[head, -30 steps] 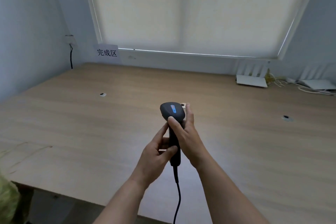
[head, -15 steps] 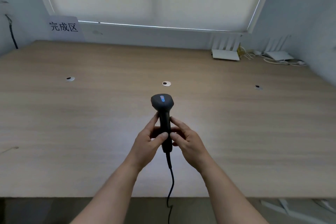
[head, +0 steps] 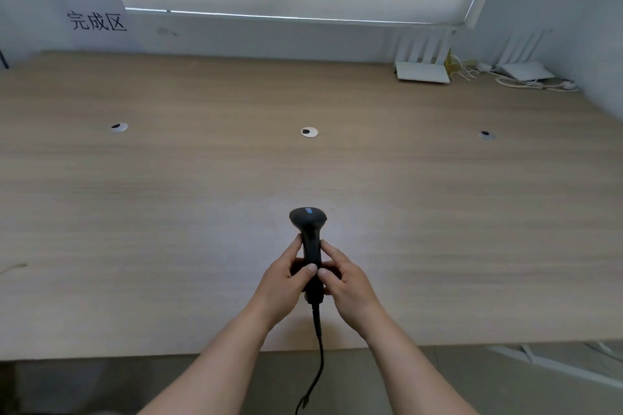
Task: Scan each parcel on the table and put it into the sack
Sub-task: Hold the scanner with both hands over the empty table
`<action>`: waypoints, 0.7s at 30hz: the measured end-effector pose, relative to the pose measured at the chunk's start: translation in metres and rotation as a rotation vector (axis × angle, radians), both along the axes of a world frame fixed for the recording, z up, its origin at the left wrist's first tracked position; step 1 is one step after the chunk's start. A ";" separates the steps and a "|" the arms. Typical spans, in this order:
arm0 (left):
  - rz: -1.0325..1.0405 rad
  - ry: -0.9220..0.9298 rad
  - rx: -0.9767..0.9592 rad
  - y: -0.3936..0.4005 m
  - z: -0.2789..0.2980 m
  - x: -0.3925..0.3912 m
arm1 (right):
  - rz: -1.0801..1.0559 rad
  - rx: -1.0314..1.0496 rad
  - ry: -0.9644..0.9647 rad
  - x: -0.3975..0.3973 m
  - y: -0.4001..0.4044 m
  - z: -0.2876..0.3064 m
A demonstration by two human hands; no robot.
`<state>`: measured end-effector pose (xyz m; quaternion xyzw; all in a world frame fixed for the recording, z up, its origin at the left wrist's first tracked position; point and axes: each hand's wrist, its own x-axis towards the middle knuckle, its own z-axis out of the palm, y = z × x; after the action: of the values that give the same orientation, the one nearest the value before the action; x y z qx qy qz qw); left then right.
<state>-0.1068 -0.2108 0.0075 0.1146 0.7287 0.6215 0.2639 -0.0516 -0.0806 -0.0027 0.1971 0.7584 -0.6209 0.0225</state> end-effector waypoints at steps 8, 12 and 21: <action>0.014 -0.063 -0.080 0.016 -0.034 -0.009 | -0.004 0.009 -0.093 -0.010 0.012 -0.026; 0.003 -0.089 -0.128 0.021 -0.042 -0.012 | 0.007 0.052 -0.143 -0.011 0.014 -0.034; -0.019 -0.113 -0.230 0.027 -0.053 -0.017 | 0.035 0.098 -0.194 -0.015 0.017 -0.033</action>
<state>-0.1234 -0.1842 -0.0456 0.0553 0.7779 0.5370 0.3217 -0.0664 -0.0635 -0.0359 0.2439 0.7854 -0.5606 0.0968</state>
